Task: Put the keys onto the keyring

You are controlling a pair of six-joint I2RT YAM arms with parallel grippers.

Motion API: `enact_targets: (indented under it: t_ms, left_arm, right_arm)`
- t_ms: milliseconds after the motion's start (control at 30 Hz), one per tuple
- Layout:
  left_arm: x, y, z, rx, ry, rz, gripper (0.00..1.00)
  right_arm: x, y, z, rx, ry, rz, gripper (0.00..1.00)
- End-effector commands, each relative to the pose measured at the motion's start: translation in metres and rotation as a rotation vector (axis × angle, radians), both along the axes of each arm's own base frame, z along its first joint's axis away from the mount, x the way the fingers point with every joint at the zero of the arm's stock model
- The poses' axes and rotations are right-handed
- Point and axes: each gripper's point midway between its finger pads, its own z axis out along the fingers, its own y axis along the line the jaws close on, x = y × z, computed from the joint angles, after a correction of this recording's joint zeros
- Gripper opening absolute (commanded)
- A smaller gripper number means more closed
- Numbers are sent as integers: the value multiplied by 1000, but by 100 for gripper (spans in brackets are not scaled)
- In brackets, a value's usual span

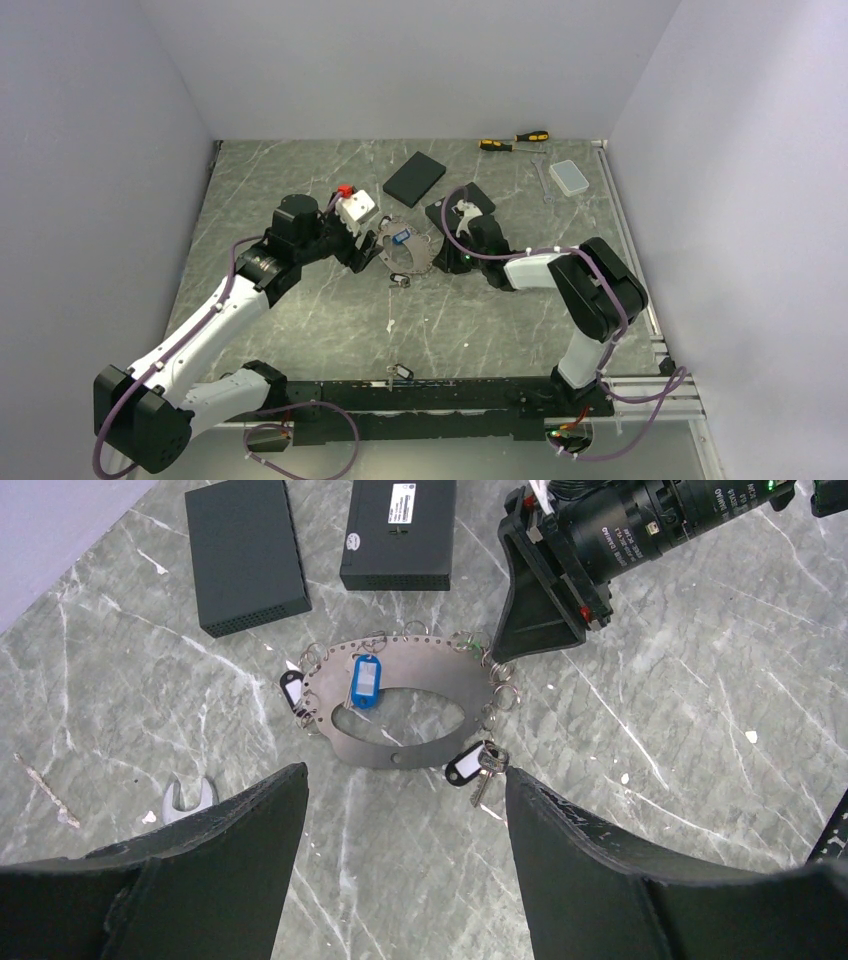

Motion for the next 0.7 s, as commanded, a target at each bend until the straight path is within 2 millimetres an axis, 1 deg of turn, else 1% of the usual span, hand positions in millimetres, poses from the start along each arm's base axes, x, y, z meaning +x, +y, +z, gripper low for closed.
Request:
enact_targets:
  t_ms: [0, 133, 233, 367, 433, 467, 533, 667]
  left_arm:
    - [2, -3, 8, -3, -35, -13, 77]
    - [2, -3, 7, 0, -33, -13, 77]
    - [3, -3, 7, 1, -34, -13, 77]
    - [3, -3, 7, 1, -32, -10, 77]
    - [3, -3, 7, 1, -33, -11, 77]
    - [3, -3, 7, 0, -32, -12, 77]
    - [3, -3, 7, 0, -32, -13, 77]
    - [2, -3, 7, 1, -35, -15, 76]
  right_arm:
    - [8, 7, 8, 37, -32, 9, 29]
    - [5, 13, 7, 58, -25, 42, 31]
    - [4, 14, 5, 62, -20, 52, 30]
    - [4, 14, 4, 62, -15, 51, 22]
    - [5, 14, 4, 61, -19, 51, 14]
    - [4, 15, 5, 60, -22, 54, 8]
    - [4, 15, 9, 60, -31, 61, 1]
    - [6, 15, 23, 58, -76, 80, 0]
